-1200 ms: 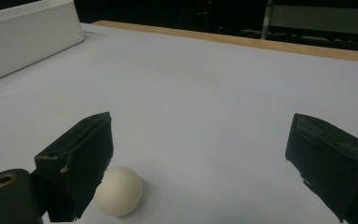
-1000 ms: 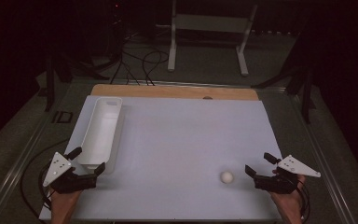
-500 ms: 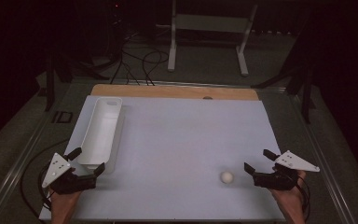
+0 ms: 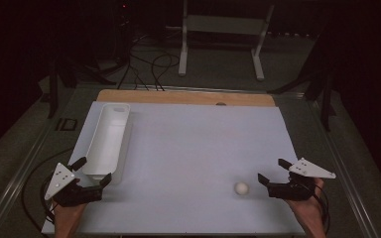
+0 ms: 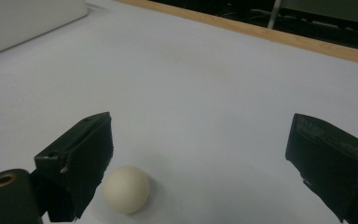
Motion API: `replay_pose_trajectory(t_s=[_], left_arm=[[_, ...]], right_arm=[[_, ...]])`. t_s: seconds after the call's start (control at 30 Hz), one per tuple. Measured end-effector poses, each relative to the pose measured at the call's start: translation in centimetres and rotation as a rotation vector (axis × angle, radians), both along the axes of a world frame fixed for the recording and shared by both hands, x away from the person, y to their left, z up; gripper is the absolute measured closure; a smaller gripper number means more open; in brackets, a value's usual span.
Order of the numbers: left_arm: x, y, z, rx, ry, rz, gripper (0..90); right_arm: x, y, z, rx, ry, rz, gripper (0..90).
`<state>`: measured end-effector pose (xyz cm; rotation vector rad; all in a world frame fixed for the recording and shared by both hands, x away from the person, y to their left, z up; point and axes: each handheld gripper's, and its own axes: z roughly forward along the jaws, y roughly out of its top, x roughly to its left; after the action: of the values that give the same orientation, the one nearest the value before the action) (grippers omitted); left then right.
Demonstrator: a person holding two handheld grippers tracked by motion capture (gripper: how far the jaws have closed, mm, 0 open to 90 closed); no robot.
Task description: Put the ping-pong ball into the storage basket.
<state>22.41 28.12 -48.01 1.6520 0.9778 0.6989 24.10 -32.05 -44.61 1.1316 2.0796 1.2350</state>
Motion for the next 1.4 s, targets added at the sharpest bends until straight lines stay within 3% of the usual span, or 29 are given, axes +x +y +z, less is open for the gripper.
replay_pose_trajectory(t_s=[0.37,1.4], left_arm=[[-0.1,0.0,0.0,-0.004,-0.002,0.001,0.0],[-0.1,0.1,0.0,-0.002,0.0,0.004,0.0]], right_arm=[[0.2,0.3,0.0,-0.025,0.035,0.004,7.1],[0.7,1.6,0.3,-0.065,0.075,0.039,7.1]])
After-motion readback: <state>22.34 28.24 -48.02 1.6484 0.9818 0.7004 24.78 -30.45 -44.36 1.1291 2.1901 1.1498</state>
